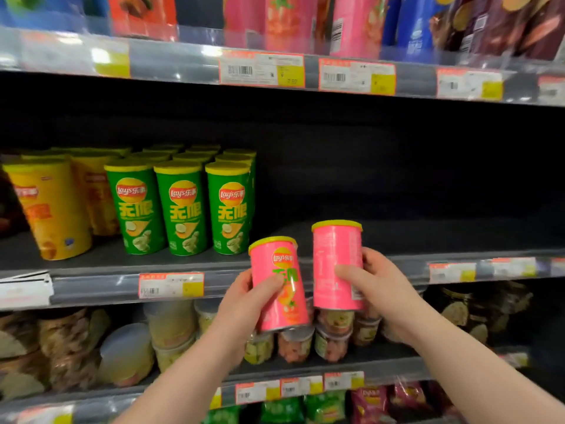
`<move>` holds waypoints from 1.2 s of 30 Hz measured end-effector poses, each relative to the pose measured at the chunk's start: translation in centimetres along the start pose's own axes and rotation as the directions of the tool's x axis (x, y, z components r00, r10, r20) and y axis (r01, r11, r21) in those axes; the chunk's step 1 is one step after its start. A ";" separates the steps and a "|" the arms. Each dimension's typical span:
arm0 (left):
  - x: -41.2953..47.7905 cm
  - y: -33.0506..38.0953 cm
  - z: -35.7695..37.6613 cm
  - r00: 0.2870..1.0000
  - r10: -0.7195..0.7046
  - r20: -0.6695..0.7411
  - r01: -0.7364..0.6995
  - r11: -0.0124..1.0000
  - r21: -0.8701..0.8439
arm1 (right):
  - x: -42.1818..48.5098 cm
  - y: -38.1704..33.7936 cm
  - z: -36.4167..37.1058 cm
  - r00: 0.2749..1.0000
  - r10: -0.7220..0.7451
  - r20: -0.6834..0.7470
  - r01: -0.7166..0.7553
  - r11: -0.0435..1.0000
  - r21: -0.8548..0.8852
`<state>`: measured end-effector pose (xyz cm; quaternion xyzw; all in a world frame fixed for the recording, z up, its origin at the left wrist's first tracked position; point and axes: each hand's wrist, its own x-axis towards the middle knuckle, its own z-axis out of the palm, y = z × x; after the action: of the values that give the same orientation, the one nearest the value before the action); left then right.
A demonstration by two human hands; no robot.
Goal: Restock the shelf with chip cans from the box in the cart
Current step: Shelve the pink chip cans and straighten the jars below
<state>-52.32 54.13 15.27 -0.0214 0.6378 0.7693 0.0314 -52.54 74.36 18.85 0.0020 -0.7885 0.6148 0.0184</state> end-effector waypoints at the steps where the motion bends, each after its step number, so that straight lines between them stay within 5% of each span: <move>1: 0.3 0.2 -0.3 1.000 0.006 -0.010 -0.006 1.000 0.001 | 0.9 -0.3 0.2 1.000 -0.011 0.000 0.011 1.000 -0.022; 20: 2.1 1.8 -1.2 0.979 0.080 -0.185 -0.087 0.996 -0.032 | 19.0 -3.1 3.6 0.978 -0.173 0.115 0.185 0.977 -0.107; 26: 2.4 1.4 -0.9 0.963 0.121 -0.242 -0.122 0.992 0.011 | 23.0 -1.9 5.4 0.979 -0.174 0.103 0.196 0.942 -0.272; 32: 3.0 1.3 -0.6 0.954 0.129 -0.270 -0.122 0.992 0.043 | 24.8 -2.5 4.5 0.946 -0.104 0.308 0.200 0.934 -0.297; 36: 3.2 1.2 -0.3 0.955 0.125 -0.269 -0.117 0.992 0.046 | 25.7 -2.3 4.1 0.951 -0.090 0.296 0.199 0.912 -0.360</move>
<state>-55.58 53.64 16.19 -0.0871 0.6476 0.7500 -0.1031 -78.24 70.35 20.92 0.1418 -0.8863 0.4386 -0.0444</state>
